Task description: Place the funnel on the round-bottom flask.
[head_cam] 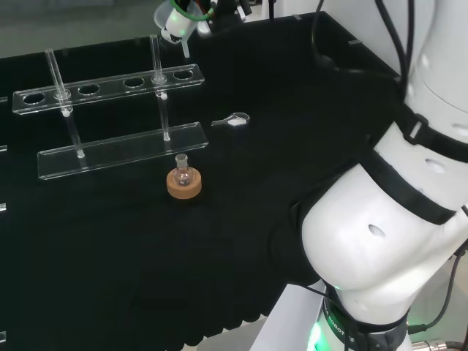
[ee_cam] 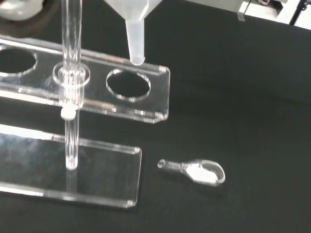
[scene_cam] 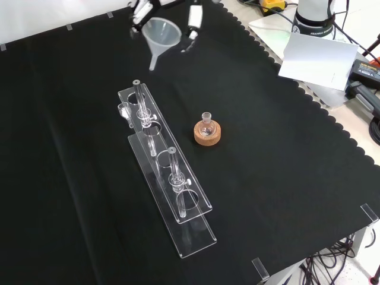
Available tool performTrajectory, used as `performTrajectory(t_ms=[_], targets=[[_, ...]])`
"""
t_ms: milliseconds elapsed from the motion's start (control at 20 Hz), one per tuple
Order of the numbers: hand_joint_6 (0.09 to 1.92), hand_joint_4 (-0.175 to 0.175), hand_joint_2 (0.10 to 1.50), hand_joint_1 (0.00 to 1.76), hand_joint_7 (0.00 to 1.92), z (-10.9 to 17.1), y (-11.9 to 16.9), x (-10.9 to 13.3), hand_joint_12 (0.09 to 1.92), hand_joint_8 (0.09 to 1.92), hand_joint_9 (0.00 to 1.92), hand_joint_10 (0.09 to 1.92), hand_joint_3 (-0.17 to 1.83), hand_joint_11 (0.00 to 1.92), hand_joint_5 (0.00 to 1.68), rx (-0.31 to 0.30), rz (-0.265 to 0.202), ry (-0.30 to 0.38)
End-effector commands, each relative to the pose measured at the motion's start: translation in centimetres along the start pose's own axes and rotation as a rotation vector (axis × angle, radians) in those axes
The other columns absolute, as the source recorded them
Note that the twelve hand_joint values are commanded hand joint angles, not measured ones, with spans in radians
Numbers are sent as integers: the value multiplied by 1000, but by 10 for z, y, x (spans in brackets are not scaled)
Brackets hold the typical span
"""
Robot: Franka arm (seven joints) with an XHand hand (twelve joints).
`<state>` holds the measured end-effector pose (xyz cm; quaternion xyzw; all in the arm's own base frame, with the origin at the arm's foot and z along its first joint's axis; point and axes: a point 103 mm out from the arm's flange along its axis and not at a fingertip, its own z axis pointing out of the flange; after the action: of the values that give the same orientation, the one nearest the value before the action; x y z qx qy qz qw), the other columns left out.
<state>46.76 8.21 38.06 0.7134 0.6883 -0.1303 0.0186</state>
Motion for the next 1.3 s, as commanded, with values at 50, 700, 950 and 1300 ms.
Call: performTrajectory(t_ms=[50, 700, 950, 1300], targets=[[795, 37, 803, 773, 995, 15, -62, 4, 1189, 698, 1202, 389, 578, 825, 930, 18, 61, 34], [800, 33, 809, 774, 994, 68, -102, 26, 1188, 699, 1205, 380, 583, 826, 929, 78, 40, 50], [801, 34, 810, 782, 993, 78, -101, 35, 1188, 699, 1205, 378, 583, 823, 930, 100, 44, 87], [800, 36, 804, 793, 991, 94, -92, 55, 1190, 700, 1205, 374, 582, 815, 933, 135, -2, 73]])
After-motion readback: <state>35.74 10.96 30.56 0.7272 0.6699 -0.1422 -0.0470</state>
